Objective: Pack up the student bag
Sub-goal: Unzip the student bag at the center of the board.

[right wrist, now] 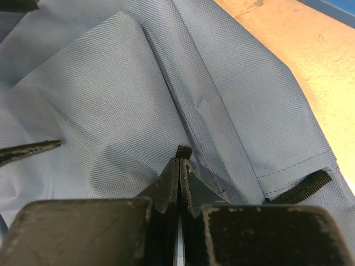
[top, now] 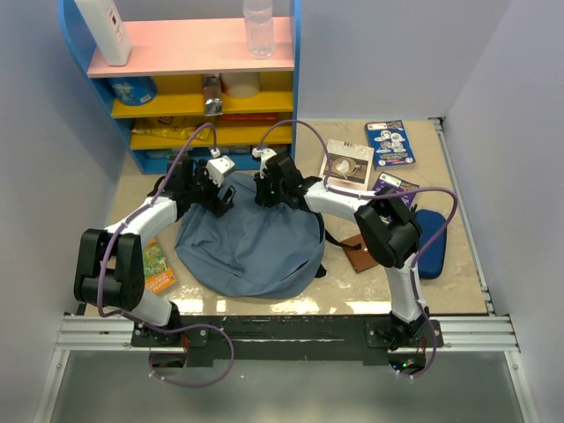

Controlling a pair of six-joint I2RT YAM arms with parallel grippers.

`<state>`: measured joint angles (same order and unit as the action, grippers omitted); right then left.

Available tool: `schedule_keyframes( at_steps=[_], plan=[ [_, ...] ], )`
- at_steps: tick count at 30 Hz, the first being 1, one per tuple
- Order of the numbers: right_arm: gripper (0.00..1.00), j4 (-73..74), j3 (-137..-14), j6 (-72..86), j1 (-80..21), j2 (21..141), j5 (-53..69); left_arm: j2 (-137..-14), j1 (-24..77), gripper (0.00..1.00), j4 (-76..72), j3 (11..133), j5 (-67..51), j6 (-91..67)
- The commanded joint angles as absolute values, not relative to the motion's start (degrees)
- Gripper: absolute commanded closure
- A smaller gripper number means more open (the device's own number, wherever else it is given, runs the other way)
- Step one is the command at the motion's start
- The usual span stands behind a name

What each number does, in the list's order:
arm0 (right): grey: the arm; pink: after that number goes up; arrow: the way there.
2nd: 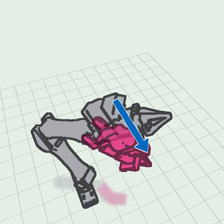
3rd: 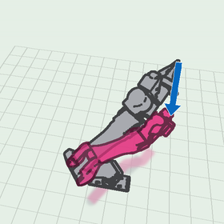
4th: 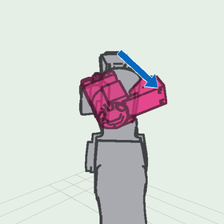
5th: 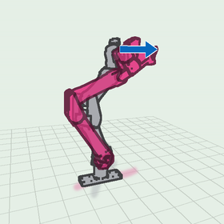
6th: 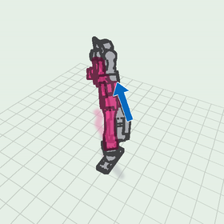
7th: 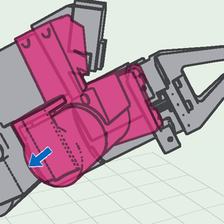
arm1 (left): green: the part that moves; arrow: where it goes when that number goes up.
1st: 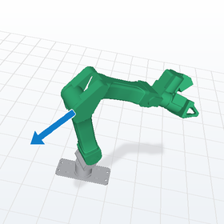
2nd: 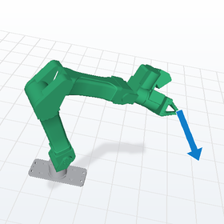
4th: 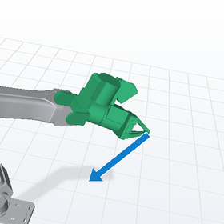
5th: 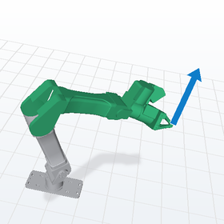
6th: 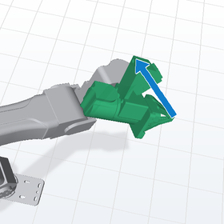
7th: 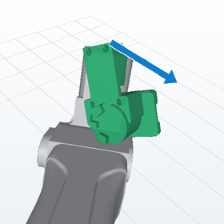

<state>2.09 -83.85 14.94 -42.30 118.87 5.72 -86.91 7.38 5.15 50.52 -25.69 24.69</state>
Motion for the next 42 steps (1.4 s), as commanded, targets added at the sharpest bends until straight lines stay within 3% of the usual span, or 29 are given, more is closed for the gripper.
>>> schedule_keyframes(
  at_steps=[1, 14, 21, 25, 28, 42],
  plan=[
    [1.0, -1.3, -83.1, 15.2, -42.2, 116.0, 8.8, -85.7, 9.1, 0.05, 1.8, 52.7, -26.4, 23.6],
    [1.0, -9.2, -72.6, 18.0, -42.3, 105.4, 13.5, -96.4, 10.8, 0.02, -4.6, 59.8, -27.9, 23.1],
    [1.0, -8.7, -71.0, 16.6, -43.3, 105.6, 10.8, -99.1, 11.8, 0.0, -5.3, 61.1, -30.1, 26.8],
    [0.62, -7.0, -72.0, 13.5, -43.5, 105.4, 6.3, -99.0, 11.7, 0.0, -7.5, 59.9, -27.9, 28.0],
    [0.51, -6.5, -73.1, 10.1, -43.5, 106.3, 6.8, -99.9, 11.3, 0.02, -7.7, 59.9, -26.2, 28.0],
    [0.49, 1.1, -82.3, 0.3, -43.5, 115.5, 12.3, -99.5, 7.6, 0.04, -4.4, 62.0, -32.3, 23.6]
  ],
)
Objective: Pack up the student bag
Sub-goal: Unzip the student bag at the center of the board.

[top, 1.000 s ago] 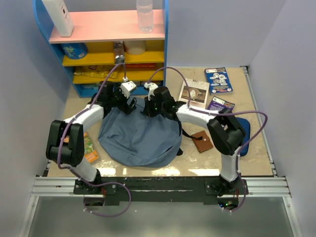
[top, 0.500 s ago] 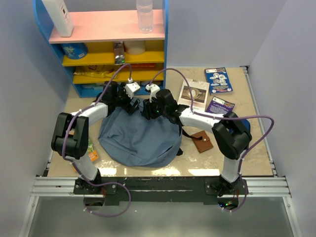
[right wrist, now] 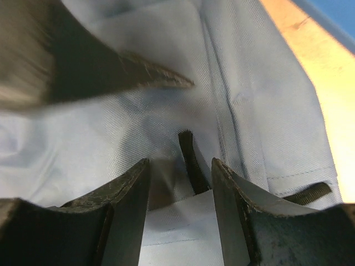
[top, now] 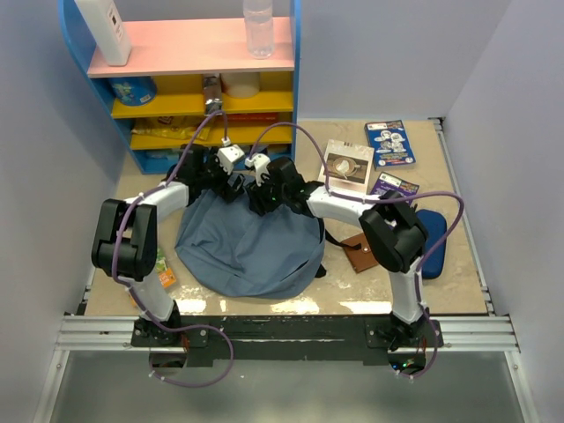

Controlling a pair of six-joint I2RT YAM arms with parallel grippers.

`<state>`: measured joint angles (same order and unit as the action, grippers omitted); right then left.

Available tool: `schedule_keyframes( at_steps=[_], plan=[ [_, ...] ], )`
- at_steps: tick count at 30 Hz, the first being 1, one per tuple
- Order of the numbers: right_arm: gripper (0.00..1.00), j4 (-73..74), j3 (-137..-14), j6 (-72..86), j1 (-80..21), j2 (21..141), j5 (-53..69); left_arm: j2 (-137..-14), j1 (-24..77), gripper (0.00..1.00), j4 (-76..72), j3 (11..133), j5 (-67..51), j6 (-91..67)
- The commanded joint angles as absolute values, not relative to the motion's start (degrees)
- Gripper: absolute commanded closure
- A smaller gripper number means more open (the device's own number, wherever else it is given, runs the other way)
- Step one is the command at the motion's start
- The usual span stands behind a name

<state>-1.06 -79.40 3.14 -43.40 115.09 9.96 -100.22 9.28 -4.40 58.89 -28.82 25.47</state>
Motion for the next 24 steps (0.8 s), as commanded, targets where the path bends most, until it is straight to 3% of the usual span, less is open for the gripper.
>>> schedule_keyframes(
  at_steps=[1, 8, 11, 17, 24],
  plan=[
    [0.49, 0.7, -82.1, 0.4, -43.4, 115.6, 12.7, -99.4, 7.4, 0.04, -4.1, 62.0, -32.5, 23.6],
    [0.52, 1.1, -83.1, 0.3, -43.5, 118.5, 14.2, -98.6, 7.2, 0.04, -4.1, 60.4, -33.5, 23.3],
    [0.6, 1.1, -84.0, 0.3, -43.4, 119.6, 14.7, -98.4, 7.3, 0.04, -4.1, 60.0, -33.7, 23.6],
    [1.0, 1.2, -83.5, 0.4, -43.4, 118.0, 13.5, -97.1, 7.2, 0.0, -3.7, 59.5, -34.5, 24.3],
    [1.0, -7.3, -74.5, 1.5, -43.3, 107.9, 13.3, -97.5, 7.4, 0.0, -1.2, 60.5, -36.6, 26.0]
  ],
)
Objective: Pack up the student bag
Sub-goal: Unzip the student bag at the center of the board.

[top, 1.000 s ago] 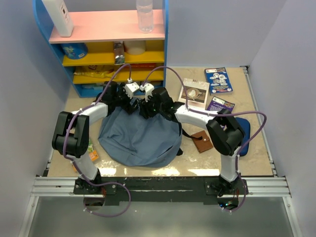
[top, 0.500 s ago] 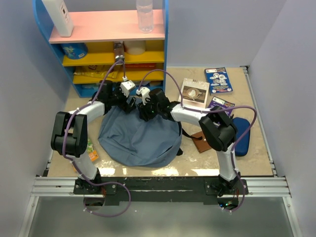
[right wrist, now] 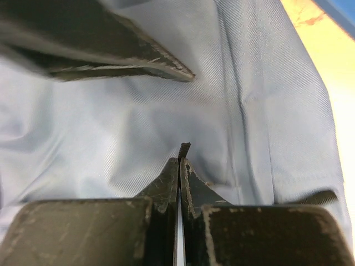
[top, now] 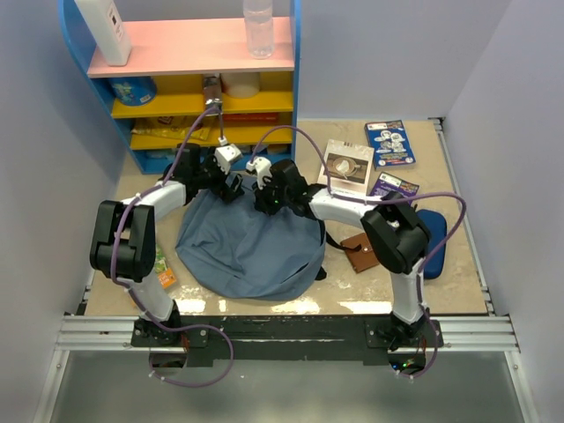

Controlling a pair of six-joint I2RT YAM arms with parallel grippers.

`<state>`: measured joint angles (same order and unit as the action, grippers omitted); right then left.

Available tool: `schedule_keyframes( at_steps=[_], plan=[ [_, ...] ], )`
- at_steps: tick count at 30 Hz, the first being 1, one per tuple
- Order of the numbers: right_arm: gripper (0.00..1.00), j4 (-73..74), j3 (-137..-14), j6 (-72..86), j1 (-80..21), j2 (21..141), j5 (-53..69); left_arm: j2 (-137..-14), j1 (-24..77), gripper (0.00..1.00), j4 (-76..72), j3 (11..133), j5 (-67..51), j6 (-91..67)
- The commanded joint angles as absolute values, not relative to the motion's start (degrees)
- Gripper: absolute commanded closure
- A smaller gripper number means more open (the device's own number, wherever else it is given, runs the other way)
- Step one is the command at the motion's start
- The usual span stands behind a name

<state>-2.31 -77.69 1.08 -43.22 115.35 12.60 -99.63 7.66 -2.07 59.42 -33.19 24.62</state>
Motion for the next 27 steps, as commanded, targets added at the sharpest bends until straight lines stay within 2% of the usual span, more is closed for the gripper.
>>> schedule_keyframes(
  at_steps=[1, 20, 22, 24, 25, 26, 27],
  plan=[
    [1.0, -8.6, -73.8, 1.6, -43.3, 107.1, 13.5, -97.7, 7.6, 0.0, -0.5, 60.9, -37.1, 26.8],
    [1.0, -15.6, -65.0, 5.7, -43.8, 103.3, 15.4, -109.7, 15.3, 0.0, 3.3, 67.7, -36.7, 35.2],
    [1.0, -16.2, -64.0, 6.1, -44.3, 103.0, 14.7, -110.0, 15.5, 0.08, 2.8, 67.8, -35.8, 34.7],
    [1.0, -16.9, -63.1, 6.6, -45.3, 102.4, 13.3, -111.1, 16.3, 0.21, 3.2, 68.7, -33.8, 33.8],
    [1.0, -17.8, -62.2, 7.1, -45.7, 102.1, 12.7, -111.7, 16.6, 0.29, 3.3, 69.8, -30.8, 32.7],
    [1.0, -18.3, -61.9, 7.5, -46.2, 101.9, 12.0, -113.4, 17.0, 0.43, 3.8, 70.7, -29.5, 32.4],
    [1.0, -19.2, -61.5, 7.8, -47.5, 101.4, 10.3, -114.3, 17.7, 0.49, 4.8, 71.4, -27.8, 32.2]
  ],
)
